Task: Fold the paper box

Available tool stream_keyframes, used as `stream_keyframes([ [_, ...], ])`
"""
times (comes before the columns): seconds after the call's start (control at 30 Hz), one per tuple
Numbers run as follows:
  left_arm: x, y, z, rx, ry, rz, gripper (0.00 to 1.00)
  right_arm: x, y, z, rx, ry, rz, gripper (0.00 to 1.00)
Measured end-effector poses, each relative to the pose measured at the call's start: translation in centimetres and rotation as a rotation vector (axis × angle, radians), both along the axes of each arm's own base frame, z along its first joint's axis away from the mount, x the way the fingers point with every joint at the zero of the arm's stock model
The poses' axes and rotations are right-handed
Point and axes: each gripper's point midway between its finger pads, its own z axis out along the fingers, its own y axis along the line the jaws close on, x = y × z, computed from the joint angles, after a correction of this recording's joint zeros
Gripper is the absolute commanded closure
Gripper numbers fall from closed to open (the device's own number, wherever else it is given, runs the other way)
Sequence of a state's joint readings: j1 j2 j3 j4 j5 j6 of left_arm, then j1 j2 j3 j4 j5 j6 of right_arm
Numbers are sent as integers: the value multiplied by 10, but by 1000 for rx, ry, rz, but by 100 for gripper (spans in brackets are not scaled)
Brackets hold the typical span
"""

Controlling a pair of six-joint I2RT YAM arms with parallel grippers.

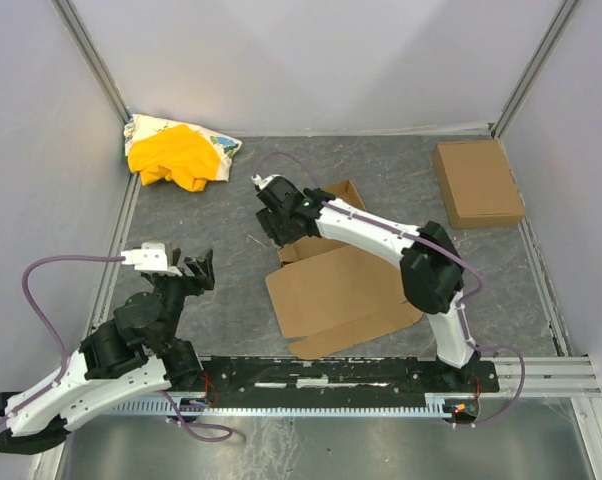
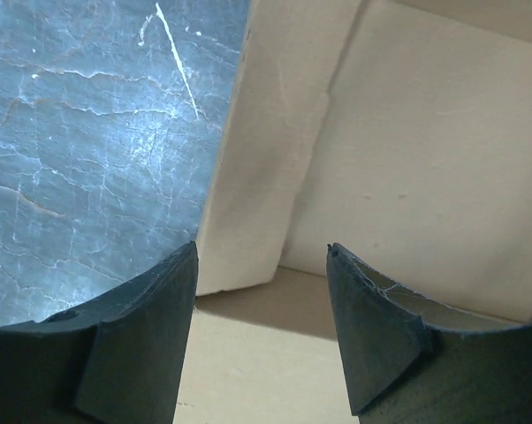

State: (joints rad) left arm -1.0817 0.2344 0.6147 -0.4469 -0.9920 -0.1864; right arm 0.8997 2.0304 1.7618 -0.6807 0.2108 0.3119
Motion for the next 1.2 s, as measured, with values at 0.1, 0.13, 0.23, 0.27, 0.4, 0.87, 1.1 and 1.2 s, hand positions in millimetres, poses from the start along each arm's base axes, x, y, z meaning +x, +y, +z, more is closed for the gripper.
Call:
stream_keyframes([
  [0.1,0,2,1,-8,-4,5,25,-1,11,-18,-15,38,-5,34],
  [0.13,0,3,1,-9,-5,6,25,0,16,-21,-16,42,-5,34],
  [0.23,0,3,1,-9,-5,6,25,5,30,-26,-4,41,-9,35],
  [0.27,0,2,1,-9,-5,5,25,5,33,-26,-3,42,-12,36],
  [0.4,0,2,1,-9,-4,5,25,9,41,-31,-1,44,-21,43],
  [0.87,0,3,1,-8,-4,8,25,3,41,-73,-74,114,-29,79],
  [1.1,1,3,-1,-3,-1,14,25,-5,61,-76,63,205,29,98],
  [1.2,1,3,-3,4,3,17,25,-5,62,-77,144,261,30,98],
])
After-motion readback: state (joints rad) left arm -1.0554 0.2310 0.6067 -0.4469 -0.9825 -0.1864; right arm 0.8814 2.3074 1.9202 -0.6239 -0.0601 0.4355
